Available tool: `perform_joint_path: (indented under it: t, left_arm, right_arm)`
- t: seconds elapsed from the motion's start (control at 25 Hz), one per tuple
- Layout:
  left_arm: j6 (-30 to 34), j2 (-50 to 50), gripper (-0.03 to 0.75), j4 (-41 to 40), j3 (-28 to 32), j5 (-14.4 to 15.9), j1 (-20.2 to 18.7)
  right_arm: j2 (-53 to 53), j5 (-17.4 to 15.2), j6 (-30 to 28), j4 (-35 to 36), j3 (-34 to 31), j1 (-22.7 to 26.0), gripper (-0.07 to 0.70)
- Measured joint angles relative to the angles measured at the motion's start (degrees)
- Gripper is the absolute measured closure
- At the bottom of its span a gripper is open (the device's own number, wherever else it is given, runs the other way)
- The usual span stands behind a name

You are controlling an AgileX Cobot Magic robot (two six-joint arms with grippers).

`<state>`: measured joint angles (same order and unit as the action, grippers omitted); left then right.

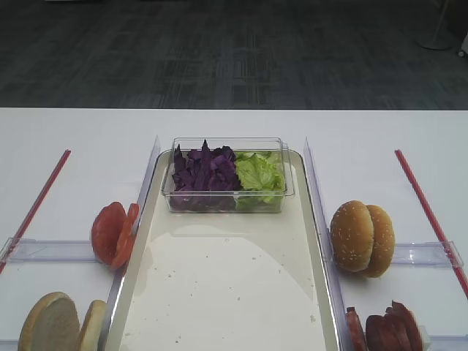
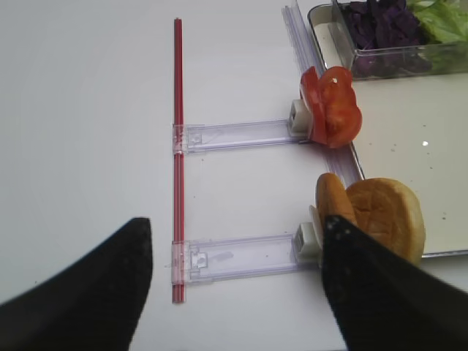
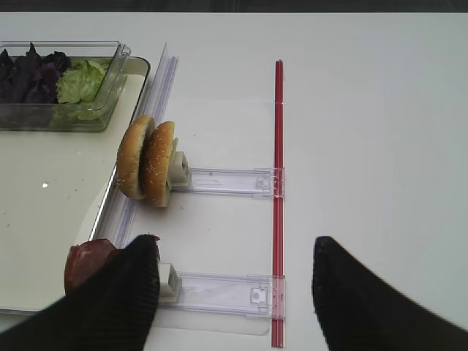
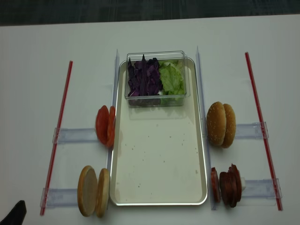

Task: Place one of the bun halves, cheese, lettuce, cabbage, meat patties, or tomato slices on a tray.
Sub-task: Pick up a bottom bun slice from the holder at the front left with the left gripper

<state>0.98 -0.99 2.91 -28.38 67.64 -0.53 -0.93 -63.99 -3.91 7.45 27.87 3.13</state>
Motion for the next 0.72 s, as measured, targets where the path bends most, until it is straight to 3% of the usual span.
perform_joint_path:
  t: [0.72]
  left_arm:
    - [0.0,0.0,0.251,1.5,0.0,0.0,0.0]
  right_arm:
    - [0.0,0.0,0.0,0.0,0.0,0.0,0.15]
